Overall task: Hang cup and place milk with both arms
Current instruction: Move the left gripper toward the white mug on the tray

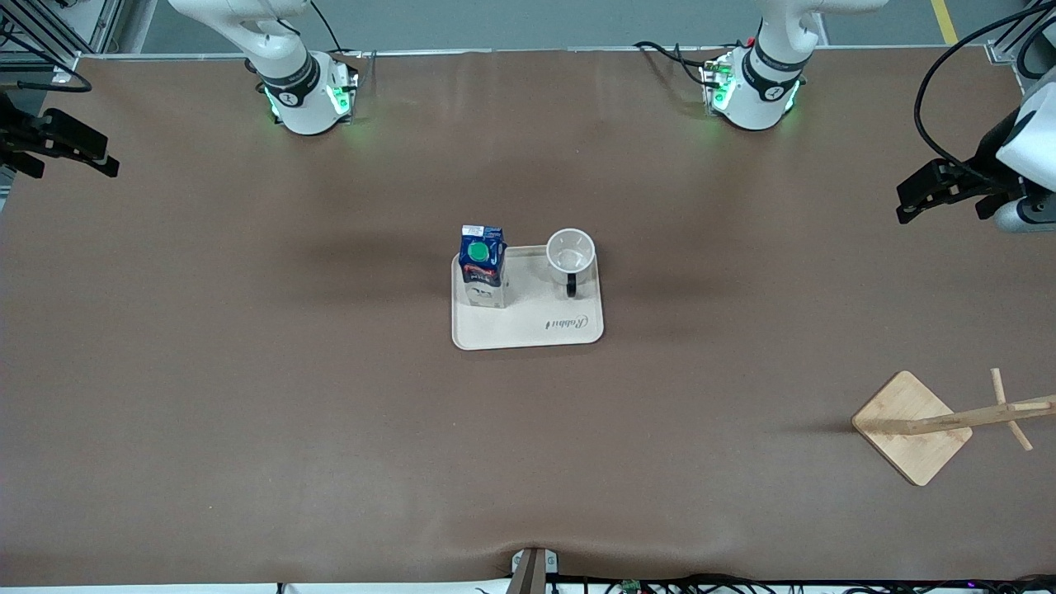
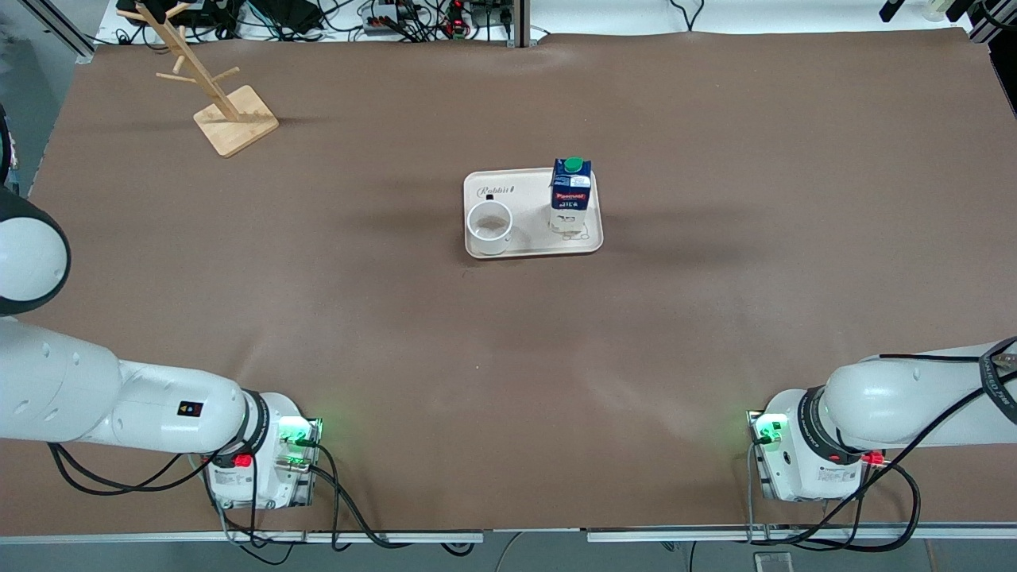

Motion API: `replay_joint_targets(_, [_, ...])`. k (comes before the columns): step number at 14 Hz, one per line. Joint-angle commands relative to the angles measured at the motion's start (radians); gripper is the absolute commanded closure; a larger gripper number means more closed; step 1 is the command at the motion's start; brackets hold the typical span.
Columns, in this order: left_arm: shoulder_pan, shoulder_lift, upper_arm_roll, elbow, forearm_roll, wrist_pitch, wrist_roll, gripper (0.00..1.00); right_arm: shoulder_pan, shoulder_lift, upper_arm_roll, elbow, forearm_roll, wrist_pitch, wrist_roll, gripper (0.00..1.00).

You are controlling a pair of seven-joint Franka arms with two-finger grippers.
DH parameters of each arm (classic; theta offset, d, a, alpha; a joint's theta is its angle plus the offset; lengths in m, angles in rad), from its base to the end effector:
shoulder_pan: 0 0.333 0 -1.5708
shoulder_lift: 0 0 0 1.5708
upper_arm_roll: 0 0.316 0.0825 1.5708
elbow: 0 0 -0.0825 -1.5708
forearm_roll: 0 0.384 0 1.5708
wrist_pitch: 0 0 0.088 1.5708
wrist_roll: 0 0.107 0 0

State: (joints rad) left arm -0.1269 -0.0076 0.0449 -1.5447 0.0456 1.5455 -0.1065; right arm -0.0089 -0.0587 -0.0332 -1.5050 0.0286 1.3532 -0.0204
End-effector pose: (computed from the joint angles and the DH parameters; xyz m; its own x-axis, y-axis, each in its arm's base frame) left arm 0.5486 -0.0400 0.6389 0.9996 0.0255 0.0132 0.0261 -0.9987 -0.0441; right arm 0.5119 -0.0187 0.6682 0.9956 -0.0151 -0.0923 -0.0182 -0.9993 -0.0322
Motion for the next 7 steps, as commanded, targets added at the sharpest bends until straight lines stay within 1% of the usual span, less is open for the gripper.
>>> replay_joint_targets(1, [0.004, 0.011, -0.003, 0.029, 0.016, -0.024, -0.007, 0.00, -0.016, -0.016, 0.006, -0.017, 0.014, 0.007, -0.013, 0.00])
replay_joint_targets(4, [0.003, 0.014, -0.002, 0.043, 0.017, -0.024, -0.010, 0.00, -0.016, -0.016, 0.006, -0.017, 0.014, 0.003, -0.013, 0.00])
replay_joint_targets(7, [0.001, 0.043, -0.008, 0.035, 0.016, -0.024, -0.012, 0.00, -0.014, -0.016, 0.006, -0.017, 0.014, 0.000, -0.013, 0.00])
